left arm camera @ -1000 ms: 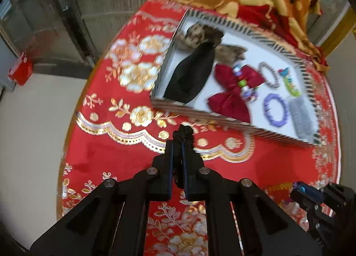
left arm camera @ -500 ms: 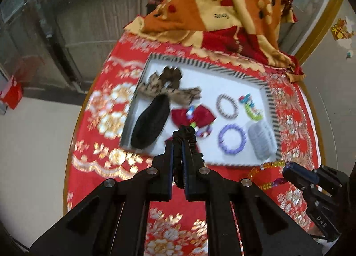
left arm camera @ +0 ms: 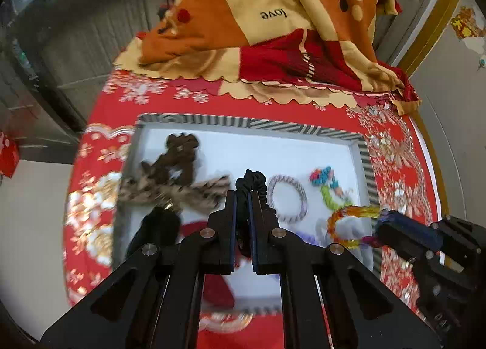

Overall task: Organize jewelry
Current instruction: 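Carry the black scrunchie and orange bracelet over the tray with both tools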

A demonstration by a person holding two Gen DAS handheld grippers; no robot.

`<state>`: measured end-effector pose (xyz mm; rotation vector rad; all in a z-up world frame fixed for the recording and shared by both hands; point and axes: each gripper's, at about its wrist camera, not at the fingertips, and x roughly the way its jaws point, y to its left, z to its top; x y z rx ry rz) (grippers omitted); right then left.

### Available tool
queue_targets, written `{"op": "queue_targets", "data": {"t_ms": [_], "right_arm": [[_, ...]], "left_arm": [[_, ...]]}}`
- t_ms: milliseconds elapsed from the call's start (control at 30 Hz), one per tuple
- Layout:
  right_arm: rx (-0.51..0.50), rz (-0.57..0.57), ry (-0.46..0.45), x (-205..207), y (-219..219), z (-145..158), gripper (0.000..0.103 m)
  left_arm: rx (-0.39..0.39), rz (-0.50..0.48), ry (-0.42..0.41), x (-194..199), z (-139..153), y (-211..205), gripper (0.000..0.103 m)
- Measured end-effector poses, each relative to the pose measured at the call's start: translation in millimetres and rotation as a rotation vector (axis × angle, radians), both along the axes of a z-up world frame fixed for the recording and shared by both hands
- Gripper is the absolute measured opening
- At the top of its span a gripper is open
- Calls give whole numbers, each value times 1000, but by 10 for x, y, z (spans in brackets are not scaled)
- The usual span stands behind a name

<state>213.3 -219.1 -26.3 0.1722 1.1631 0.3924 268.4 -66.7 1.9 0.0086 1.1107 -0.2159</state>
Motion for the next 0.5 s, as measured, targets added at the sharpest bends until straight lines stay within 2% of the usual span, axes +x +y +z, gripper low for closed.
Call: {"op": "queue_targets", "data": {"t_ms": [200, 500], "right_arm": [[-6, 2, 55, 353, 14, -346, 8], [-31, -27, 101, 842, -96, -853, 8]], "left_arm": [[-8, 2, 54, 401, -302, -114, 6], [24, 59, 98, 618, -598, 65, 6]]}}
